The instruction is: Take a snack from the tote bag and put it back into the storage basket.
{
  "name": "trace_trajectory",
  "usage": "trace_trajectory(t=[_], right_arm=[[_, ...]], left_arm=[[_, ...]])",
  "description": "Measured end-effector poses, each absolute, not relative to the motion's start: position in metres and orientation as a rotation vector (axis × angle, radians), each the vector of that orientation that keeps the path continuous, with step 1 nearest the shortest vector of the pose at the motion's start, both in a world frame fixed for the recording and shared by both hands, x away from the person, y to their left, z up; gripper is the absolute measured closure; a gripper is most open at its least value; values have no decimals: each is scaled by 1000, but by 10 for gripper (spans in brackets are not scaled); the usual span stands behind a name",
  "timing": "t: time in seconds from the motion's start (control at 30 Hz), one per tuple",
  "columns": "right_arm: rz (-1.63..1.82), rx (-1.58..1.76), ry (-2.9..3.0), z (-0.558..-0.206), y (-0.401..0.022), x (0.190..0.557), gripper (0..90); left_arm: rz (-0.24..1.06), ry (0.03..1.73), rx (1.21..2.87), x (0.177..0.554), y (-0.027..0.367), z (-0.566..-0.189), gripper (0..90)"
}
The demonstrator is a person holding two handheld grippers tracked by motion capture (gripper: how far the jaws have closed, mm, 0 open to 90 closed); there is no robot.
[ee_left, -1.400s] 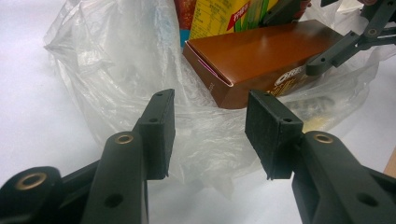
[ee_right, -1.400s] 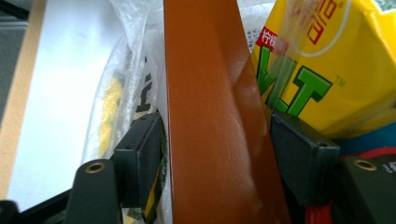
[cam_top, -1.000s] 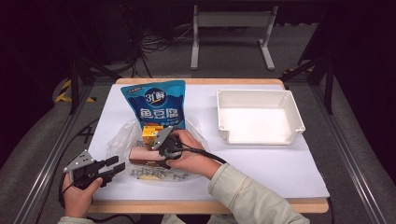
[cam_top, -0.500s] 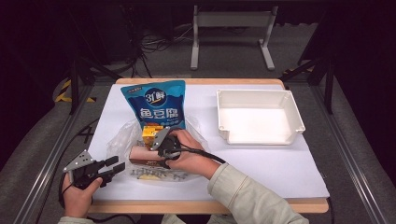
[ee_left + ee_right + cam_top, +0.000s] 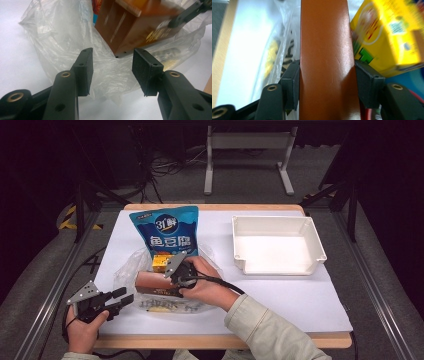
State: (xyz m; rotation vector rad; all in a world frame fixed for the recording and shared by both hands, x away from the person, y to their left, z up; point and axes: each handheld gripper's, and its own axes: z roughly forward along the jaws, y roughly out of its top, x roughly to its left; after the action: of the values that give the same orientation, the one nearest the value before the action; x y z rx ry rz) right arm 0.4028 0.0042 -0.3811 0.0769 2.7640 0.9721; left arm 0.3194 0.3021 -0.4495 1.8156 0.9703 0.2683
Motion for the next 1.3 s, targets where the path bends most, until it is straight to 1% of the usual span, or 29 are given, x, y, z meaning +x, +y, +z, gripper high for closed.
trace_trajectory(t=[0.4,0.67,0.83,0.93,1.0,1.13,1.2,1.3], right_arm=[[1106,56,2710,-353,2,396,438],[1148,39,2690,-339,-3,393,438],[1157,36,2683,-332,-6,391,437],[1165,22,2681,-326,-10,390,437],[1168,20,2677,-325,-11,389,438],[1180,22,2669,-317,-20,388,437],[1182,22,2667,-314,-22,387,437],[1193,19,2656,-306,-32,387,437]], left_arm=[[268,966,1815,320,303,-449,508],[276,938,1801,319,301,-445,395],[273,921,1785,319,301,-444,352],[282,909,1782,318,301,-441,285],[290,897,1783,318,301,-440,278],[312,890,1767,317,302,-436,197],[315,882,1763,317,303,-435,193],[319,881,1756,318,302,-434,132]])
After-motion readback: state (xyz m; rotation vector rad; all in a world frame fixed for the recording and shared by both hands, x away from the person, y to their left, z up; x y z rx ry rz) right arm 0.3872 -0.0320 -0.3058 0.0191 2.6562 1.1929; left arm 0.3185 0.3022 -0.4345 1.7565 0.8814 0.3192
